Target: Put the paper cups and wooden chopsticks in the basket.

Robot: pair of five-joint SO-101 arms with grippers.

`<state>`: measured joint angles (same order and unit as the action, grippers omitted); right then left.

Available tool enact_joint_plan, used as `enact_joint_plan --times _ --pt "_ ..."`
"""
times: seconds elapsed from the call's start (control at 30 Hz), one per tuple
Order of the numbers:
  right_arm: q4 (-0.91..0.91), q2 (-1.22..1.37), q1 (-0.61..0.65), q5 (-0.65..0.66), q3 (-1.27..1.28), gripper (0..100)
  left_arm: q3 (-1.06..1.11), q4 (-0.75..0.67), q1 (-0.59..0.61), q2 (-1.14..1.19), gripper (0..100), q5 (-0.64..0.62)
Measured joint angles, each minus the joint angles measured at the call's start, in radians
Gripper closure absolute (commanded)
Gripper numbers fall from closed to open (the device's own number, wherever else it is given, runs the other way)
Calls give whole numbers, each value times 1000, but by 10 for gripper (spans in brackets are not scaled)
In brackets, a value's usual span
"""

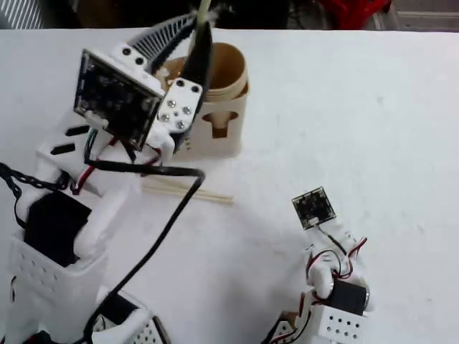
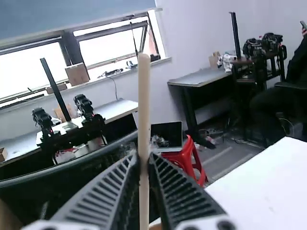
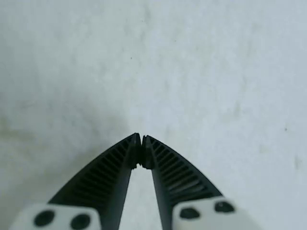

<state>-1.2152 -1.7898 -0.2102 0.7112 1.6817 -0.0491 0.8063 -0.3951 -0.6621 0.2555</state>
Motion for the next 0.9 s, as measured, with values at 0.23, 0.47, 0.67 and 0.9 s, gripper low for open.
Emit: enact_joint_plan --times 0.23,0.47,0.67,0.9 --pt "0 0 0 0 0 981 -29 -98 163 86 973 -52" --pt "0 0 0 0 0 981 -94 -107 345 267 973 -341" --pt "0 0 0 0 0 981 -94 -107 353 328 972 -362" --pt "0 0 0 0 0 981 -94 -107 358 328 968 -362"
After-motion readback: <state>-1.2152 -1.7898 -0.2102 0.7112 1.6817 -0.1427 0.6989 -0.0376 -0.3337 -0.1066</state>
